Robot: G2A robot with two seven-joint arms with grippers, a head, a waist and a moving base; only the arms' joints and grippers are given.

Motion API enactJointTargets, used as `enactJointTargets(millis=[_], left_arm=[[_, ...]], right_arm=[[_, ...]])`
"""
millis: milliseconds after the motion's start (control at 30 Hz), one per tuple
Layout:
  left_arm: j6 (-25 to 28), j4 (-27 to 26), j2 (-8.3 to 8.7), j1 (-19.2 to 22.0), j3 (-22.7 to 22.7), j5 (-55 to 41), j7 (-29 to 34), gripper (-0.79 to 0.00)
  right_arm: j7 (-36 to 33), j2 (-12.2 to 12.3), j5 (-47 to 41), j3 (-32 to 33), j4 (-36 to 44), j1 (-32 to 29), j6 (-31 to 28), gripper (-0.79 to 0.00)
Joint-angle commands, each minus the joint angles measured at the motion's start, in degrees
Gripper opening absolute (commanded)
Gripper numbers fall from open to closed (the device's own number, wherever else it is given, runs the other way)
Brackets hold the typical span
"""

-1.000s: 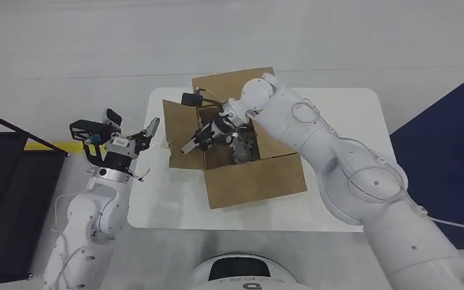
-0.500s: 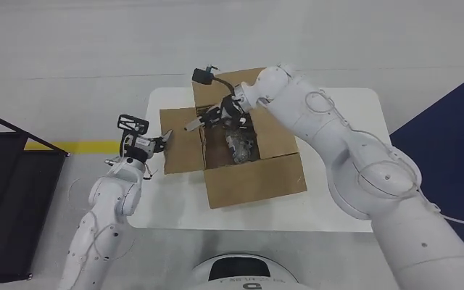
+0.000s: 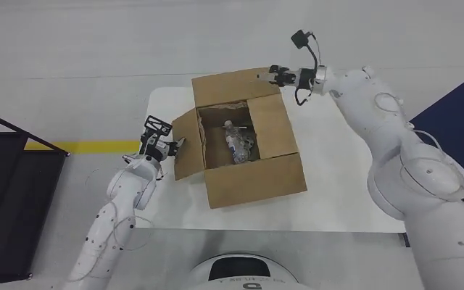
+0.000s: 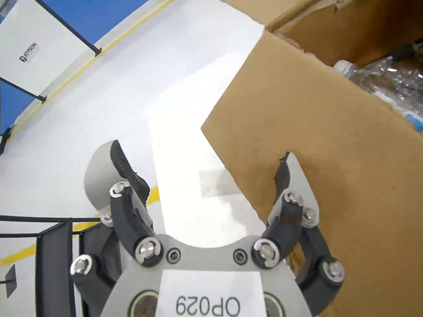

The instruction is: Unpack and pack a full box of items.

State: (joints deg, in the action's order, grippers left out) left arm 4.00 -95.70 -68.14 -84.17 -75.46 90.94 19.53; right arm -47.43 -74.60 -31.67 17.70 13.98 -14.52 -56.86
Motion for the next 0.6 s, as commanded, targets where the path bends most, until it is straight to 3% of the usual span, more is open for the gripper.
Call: enactJointTargets(millis=[0,233,567], left_arm=[[0.1,1.0,-0.21,1.5,1.1,0.6,0.9,0.0],[-2.8,4.0,-1.4,6.2,5.8,2.1,2.3,0.0],[-4.8,6.9,-3.07,11.0,12.0,4.6,4.0,0.0]], right_arm=[[0.8,1.8,-0.7,0.7,-1.3,-1.1,-0.8,0.0],[-1.0,6.5,-1.8,2.7,-0.6,-4.3,1.0,0.0],[-7.5,13.0,-6.0,5.9,12.2,-9.9,7.5,0.0]])
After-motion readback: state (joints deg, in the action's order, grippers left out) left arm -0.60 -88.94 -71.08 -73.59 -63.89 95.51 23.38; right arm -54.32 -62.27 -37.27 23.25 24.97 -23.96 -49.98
